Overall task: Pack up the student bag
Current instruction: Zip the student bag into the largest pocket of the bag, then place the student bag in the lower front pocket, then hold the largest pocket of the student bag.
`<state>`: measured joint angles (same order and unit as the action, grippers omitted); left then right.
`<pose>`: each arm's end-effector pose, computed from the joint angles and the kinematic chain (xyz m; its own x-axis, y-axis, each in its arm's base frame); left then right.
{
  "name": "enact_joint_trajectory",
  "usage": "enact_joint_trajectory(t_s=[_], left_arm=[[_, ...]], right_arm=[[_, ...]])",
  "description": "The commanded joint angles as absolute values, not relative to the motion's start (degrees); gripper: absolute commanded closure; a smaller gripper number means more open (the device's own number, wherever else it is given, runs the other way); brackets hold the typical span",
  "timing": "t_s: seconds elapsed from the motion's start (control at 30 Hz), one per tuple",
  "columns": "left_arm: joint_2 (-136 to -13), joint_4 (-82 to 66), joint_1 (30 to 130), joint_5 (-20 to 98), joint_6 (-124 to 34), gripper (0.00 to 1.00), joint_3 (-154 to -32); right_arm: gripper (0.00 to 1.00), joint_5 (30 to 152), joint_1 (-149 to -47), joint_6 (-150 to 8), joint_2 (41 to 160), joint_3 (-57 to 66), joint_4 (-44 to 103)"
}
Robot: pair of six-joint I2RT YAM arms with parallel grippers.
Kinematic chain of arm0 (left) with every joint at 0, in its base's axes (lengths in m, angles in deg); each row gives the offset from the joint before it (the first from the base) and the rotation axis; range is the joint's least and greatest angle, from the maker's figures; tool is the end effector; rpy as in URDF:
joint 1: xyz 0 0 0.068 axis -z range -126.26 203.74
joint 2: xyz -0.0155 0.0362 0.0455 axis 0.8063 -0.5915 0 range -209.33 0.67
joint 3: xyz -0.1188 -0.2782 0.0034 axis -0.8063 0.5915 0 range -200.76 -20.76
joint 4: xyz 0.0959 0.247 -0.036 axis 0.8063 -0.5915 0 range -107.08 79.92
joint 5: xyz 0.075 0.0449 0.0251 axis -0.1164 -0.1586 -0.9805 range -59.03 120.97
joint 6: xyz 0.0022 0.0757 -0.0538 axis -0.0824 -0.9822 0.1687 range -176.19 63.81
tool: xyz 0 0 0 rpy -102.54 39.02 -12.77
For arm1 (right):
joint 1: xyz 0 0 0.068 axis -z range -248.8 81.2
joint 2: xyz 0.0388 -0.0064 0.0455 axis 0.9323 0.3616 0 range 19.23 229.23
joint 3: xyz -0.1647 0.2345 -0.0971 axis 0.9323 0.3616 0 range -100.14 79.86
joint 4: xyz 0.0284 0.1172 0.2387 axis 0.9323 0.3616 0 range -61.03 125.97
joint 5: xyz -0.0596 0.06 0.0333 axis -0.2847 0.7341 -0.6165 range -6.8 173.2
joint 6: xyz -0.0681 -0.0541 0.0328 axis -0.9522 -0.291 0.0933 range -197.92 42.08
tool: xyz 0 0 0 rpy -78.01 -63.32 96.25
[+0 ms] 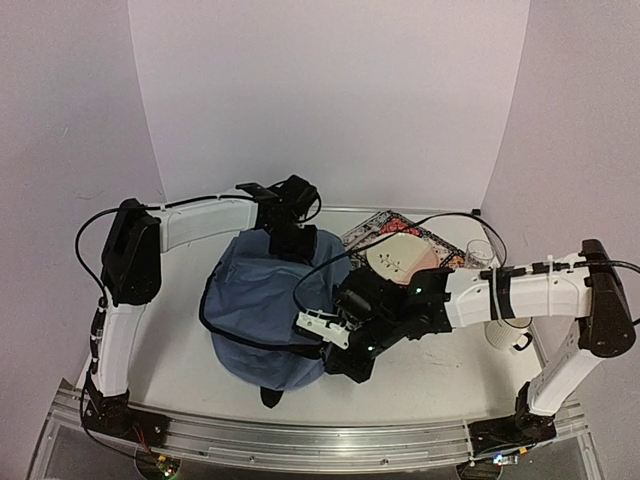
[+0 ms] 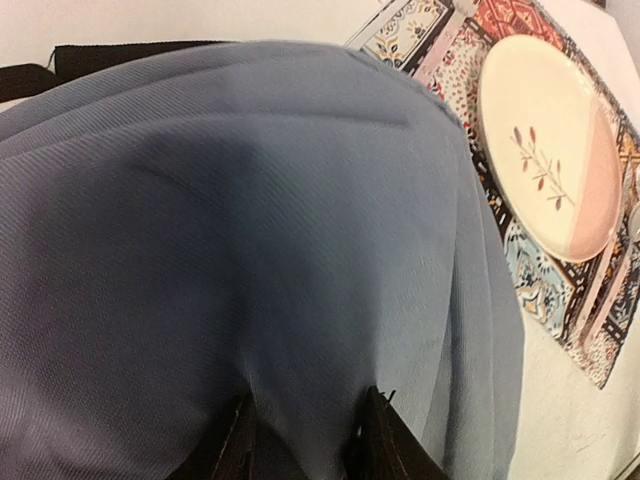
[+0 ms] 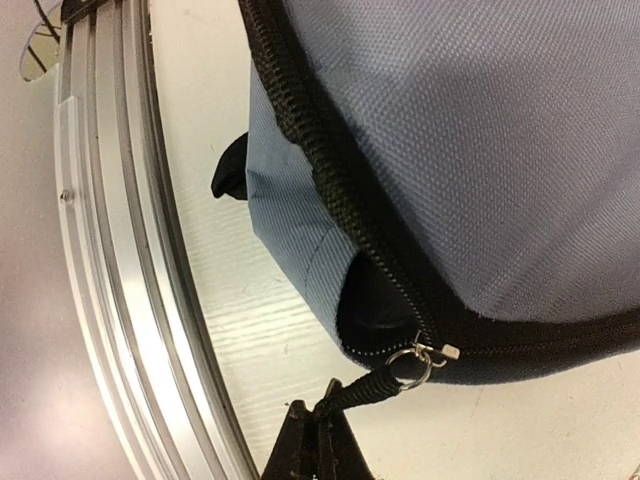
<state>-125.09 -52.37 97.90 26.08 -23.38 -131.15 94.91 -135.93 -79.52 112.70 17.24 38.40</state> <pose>0.3884 -0.3673 0.2108 -0.8678 0.0902 -0.4886 0.2275 0.9464 -0.2295 0.1410 0.3782 0.2294 -0.2243 -0.6021 -0.7663 -0.9690 0.2211 0.1099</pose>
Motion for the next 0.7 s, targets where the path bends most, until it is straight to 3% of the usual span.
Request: enact_joint_trajectory(t_s=[0.0,0.1,0.37,0.67], left_arm=[[-129.4,-46.3,94.5,25.3,-21.8,0.64,-131.2],[-126.1,-44.4,94.6,25.8,-23.5,0.6,-128.5],[-111.0,-41.4,94.6,24.0,-27.6,0.37,-117.7],[-96.7,-41.3,98.5,22.7,-23.9,0.26,-105.8]], right_arm=[[0.99,97.8,-141.7,-72.1,115.4,12.3,42.7],[0.91,92.2,-141.5,-70.4,115.6,10.0,42.7],[0.57,87.3,-135.9,-62.9,109.9,9.8,42.8],[0.32,90.9,-125.4,-49.8,105.5,11.8,39.2]])
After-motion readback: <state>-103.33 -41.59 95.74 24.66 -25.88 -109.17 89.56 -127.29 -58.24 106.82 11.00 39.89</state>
